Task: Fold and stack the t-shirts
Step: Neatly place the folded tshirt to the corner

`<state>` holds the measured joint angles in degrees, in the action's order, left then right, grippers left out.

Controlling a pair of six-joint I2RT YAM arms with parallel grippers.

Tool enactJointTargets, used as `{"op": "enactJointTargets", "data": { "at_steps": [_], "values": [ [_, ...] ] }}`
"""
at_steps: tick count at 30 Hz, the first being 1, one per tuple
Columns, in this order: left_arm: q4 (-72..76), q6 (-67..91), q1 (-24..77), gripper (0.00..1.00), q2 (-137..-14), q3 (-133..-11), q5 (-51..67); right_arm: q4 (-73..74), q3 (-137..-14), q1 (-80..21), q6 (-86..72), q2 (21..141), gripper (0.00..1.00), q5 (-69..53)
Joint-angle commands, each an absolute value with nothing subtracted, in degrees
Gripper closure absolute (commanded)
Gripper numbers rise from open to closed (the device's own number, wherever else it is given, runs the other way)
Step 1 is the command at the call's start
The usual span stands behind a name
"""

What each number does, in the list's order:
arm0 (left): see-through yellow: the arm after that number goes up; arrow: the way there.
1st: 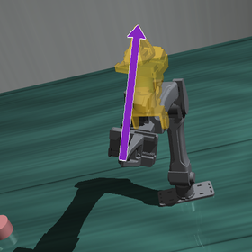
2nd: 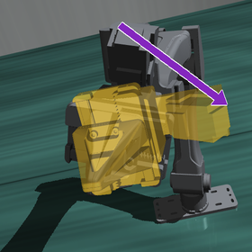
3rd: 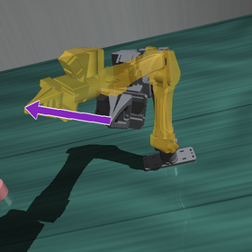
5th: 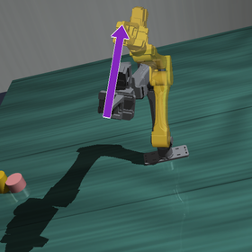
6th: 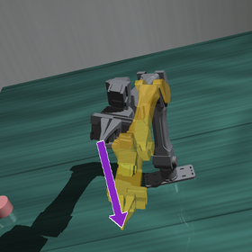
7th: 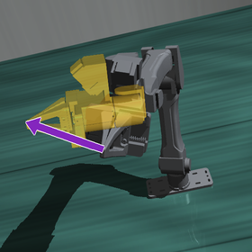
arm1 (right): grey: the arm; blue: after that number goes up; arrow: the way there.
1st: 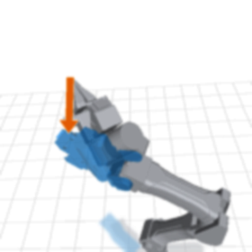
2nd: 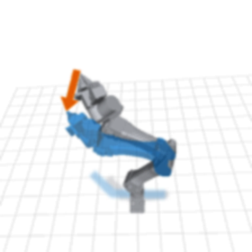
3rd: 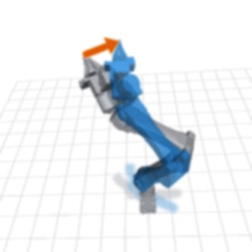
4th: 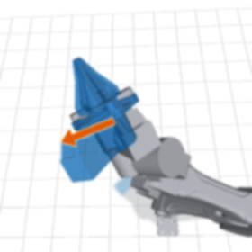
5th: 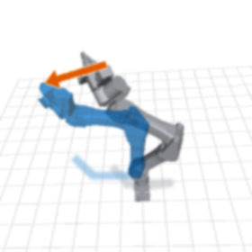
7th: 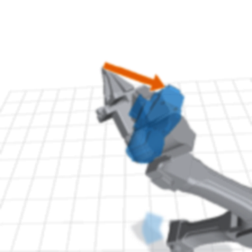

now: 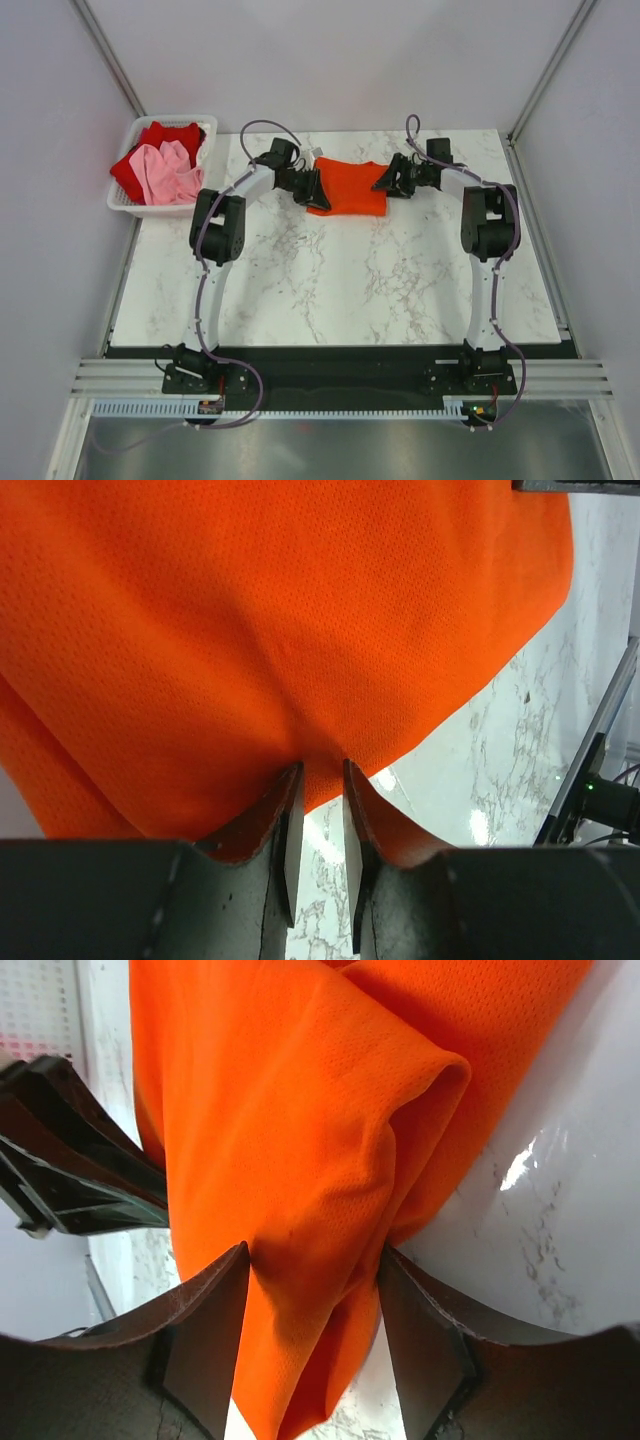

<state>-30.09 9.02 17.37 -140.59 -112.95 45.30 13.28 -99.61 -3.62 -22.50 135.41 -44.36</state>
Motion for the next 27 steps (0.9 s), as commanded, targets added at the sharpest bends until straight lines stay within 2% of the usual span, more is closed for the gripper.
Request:
{"op": "enactJointTargets", "data": {
  "at_steps": [1,5,7,11,12,15,18,27],
  "values": [
    [-30.1,7.7,19.2,0.71,-142.0,-114.0,44.9,13.7,-99.5,-4.8,-25.0,140.8,0.37,-43.0],
    [-30.3,7.4,20.0,0.72,-142.6,-114.3,43.9,13.7,-101.2,-4.8,-25.0,141.5,0.43,-41.6],
    [-30.4,7.4,20.3,0.73,-142.6,-114.3,43.7,13.9,-102.0,-4.8,-24.5,142.0,0.49,-41.6],
    [-30.6,6.9,20.5,0.74,-142.1,-114.5,42.1,16.0,-105.5,-4.7,-21.5,142.6,0.69,-40.3],
    [-30.9,6.6,20.5,0.76,-141.9,-114.9,41.6,17.1,-106.3,-4.7,-18.7,142.6,0.78,-38.4],
    [-31.7,5.5,20.0,0.74,-139.1,-115.1,39.9,23.3,-110.0,-3.9,-12.4,141.0,0.89,-36.2],
    [-32.7,4.0,19.3,0.71,-135.5,-114.7,38.9,28.4,-114.4,-2.2,-5.6,139.6,0.95,-32.9],
    [-34.7,1.2,17.6,0.69,-126.5,-108.8,39.1,33.8,-116.3,5.0,6.6,135.7,1.0,-18.6]
  ]
}}
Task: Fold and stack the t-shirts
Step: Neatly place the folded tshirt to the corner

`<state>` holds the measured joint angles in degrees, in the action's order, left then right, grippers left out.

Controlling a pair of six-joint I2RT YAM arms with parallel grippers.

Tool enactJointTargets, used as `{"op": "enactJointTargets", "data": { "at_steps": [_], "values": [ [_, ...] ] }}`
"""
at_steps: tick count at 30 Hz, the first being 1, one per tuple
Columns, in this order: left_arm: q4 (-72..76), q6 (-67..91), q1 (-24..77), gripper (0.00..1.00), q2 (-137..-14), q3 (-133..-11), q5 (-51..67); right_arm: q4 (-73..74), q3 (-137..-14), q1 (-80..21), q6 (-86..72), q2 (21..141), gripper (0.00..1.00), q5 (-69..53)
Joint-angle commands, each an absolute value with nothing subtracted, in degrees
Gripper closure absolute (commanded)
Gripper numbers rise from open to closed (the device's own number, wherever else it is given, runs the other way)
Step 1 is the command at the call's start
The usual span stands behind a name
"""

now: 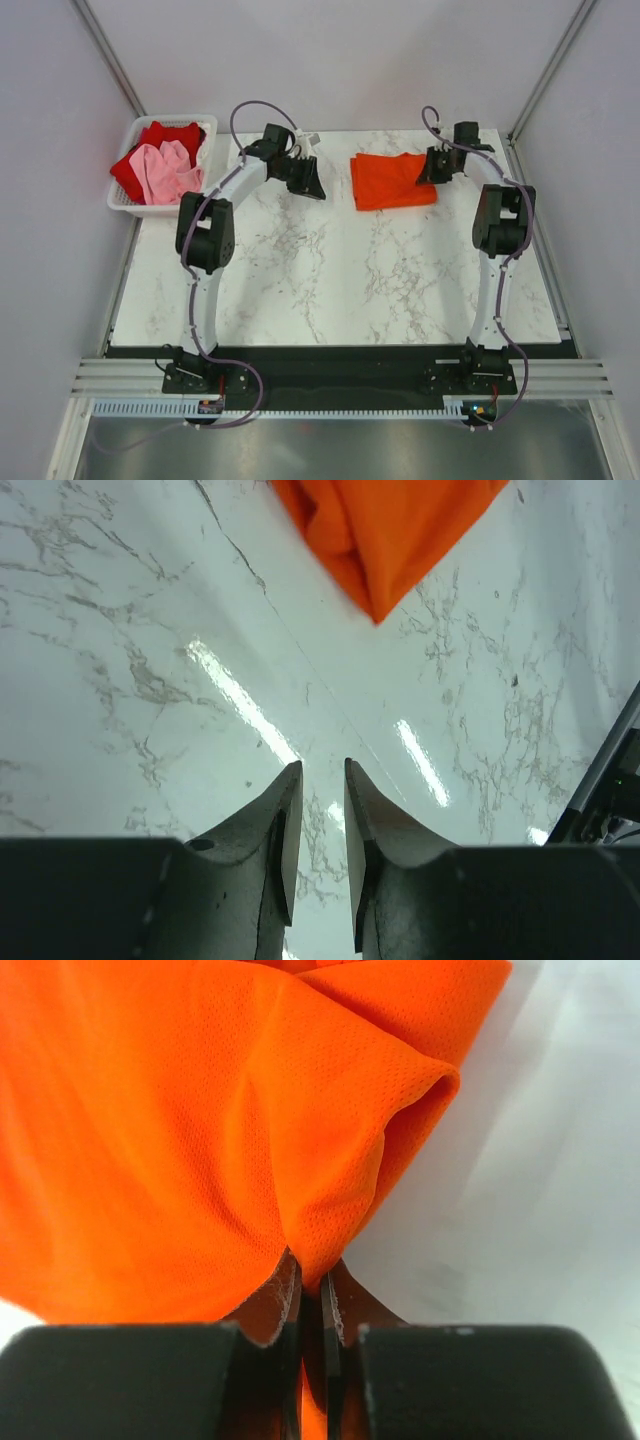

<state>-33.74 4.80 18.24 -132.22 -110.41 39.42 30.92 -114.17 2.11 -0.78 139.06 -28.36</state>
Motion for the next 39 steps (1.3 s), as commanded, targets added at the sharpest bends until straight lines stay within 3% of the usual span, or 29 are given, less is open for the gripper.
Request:
{"op": "enactJointTargets", "data": {
  "at_steps": [1,16,39],
  "values": [
    [-34.7,1.1,17.5,0.69,-126.0,-108.5,39.1,33.7,-116.5,5.4,7.1,135.9,1.0,-17.1],
    [-35.2,-1.5,18.6,0.69,-121.1,-104.9,36.5,26.0,-130.4,10.5,13.2,145.1,1.0,7.3],
    [-37.1,-5.0,24.6,0.68,-121.6,-105.5,31.3,12.1,-138.4,14.2,16.8,153.5,1.0,14.4]
  ]
}}
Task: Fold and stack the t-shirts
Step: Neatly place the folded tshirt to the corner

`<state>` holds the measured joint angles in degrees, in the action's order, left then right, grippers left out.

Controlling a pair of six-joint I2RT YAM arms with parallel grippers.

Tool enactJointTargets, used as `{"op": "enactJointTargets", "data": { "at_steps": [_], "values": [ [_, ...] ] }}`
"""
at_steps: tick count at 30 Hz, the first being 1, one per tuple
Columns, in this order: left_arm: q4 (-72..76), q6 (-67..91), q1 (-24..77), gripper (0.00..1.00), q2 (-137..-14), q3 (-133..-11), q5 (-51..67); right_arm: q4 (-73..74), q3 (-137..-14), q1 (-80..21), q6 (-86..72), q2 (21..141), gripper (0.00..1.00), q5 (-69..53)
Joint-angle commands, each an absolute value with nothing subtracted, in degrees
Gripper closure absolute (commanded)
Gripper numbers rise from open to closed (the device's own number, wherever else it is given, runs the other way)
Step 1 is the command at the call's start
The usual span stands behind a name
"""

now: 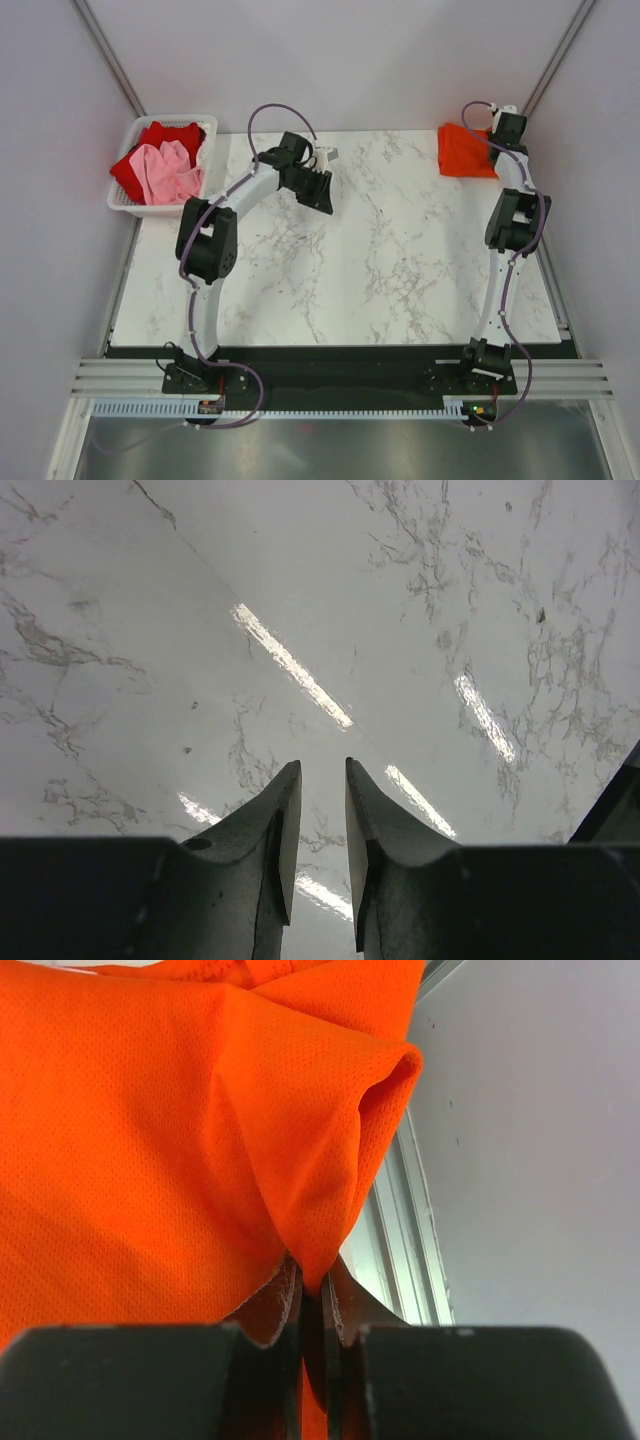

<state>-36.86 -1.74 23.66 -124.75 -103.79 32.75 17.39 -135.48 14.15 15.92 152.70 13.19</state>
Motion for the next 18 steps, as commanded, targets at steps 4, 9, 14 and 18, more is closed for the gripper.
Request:
{"op": "enactJointTargets", "data": {
  "at_steps": [4,9,14,18],
  "values": [
    [-37.2,-5.4,25.8,0.68,-121.7,-105.6,30.1,10.3,-139.5,14.2,16.4,154.2,0.94,14.7],
    [-37.3,-5.2,26.8,0.68,-122.0,-106.1,29.9,9.7,-140.3,14.3,14.2,153.6,0.69,13.4],
    [-37.8,-5.4,26.7,0.67,-121.6,-107.0,29.8,10.2,-135.9,14.0,12.4,148.1,0.41,16.3],
    [-38.5,-5.4,25.9,0.58,-119.4,-106.8,29.7,4.6,-121.3,14.3,10.5,133.6,0.27,16.2]
  ]
}}
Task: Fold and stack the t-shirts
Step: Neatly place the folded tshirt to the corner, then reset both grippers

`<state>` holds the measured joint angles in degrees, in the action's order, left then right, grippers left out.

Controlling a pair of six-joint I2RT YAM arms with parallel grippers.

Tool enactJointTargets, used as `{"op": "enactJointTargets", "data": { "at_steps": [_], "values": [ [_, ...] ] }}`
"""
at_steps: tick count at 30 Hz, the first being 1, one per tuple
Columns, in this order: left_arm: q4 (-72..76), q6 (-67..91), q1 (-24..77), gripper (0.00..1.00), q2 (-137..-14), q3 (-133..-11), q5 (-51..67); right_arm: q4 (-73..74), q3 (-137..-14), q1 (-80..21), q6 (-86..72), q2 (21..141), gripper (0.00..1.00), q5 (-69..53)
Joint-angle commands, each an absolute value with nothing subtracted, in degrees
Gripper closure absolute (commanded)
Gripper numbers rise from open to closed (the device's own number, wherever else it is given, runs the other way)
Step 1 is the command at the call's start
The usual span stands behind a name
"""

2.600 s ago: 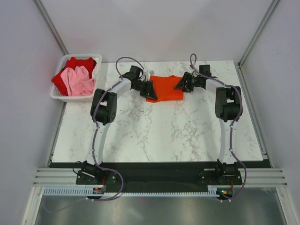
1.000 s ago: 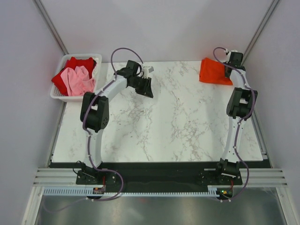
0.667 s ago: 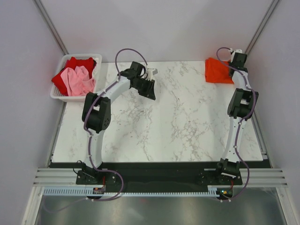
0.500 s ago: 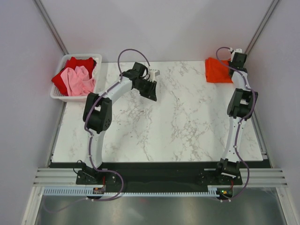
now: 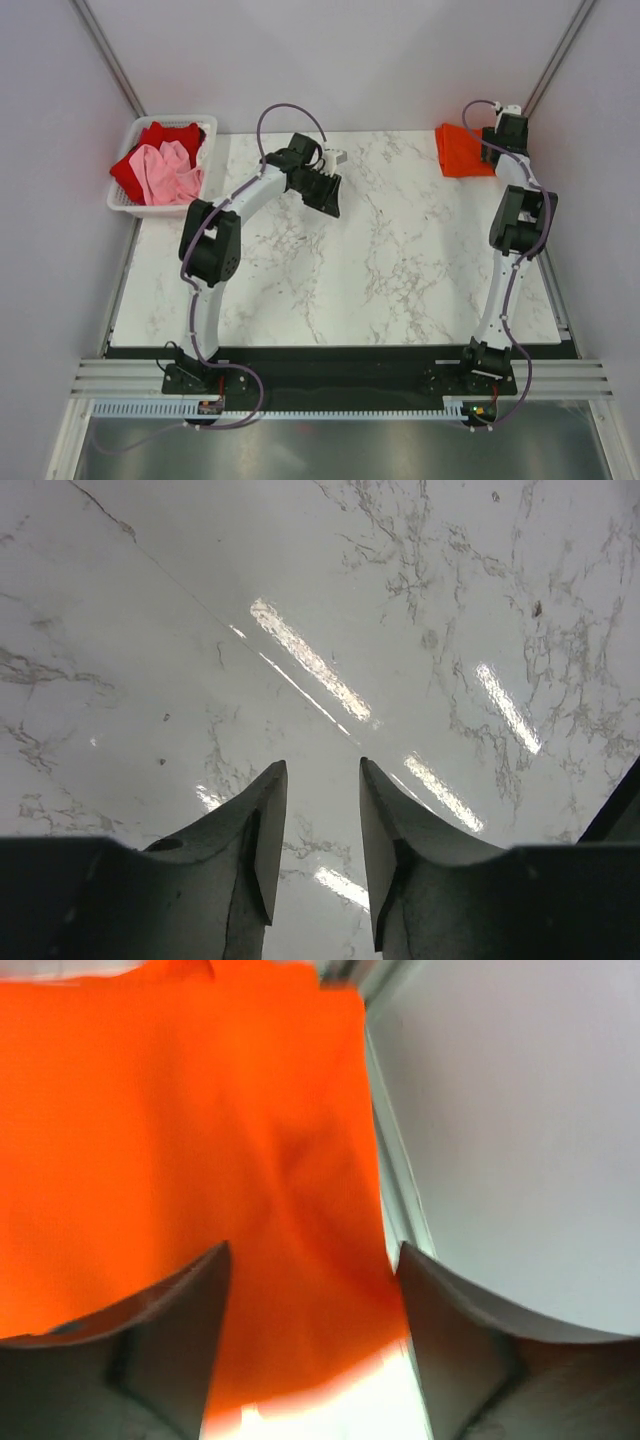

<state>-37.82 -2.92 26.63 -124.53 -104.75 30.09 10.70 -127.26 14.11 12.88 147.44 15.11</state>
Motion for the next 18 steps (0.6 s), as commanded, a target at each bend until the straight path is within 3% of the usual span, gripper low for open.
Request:
{"op": "enactJointTargets", "data": {
  "at_steps": [1,2,3,4,5,8,12,18],
  "values": [
    [-38.4,-5.1,25.5,0.56,-118.8,-106.7,28.3,3.7,-114.7,14.3,10.0,130.5,0.22,14.1],
    [-38.4,-4.8,25.3,0.53,-118.4,-107.0,26.8,3.4,-111.8,13.9,9.3,127.7,0.09,12.7],
    [-38.3,-4.1,25.2,0.41,-117.7,-107.2,24.7,4.2,-107.4,13.5,7.6,122.8,0.02,11.4],
    [-37.9,-3.8,25.2,0.29,-117.5,-107.4,21.0,5.1,-105.2,13.1,6.3,120.6,0.02,6.9],
    [-37.8,-3.7,25.2,0.01,-117.4,-107.9,19.2,6.1,-103.3,11.5,5.3,116.8,0.02,4.8],
    [-36.6,-3.1,25.2,0.0,-117.2,-107.9,12.9,10.5,-94.6,4.2,3.7,110.2,0.02,1.7],
    [-35.8,-1.9,25.2,0.0,-117.3,-107.0,8.0,14.0,-85.5,-9.2,2.5,107.1,0.02,14.2],
    [-35.1,-3.6,25.1,0.0,-117.6,-105.9,3.3,16.3,-83.1,-13.0,0.4,107.8,0.02,10.3]
  ]
}}
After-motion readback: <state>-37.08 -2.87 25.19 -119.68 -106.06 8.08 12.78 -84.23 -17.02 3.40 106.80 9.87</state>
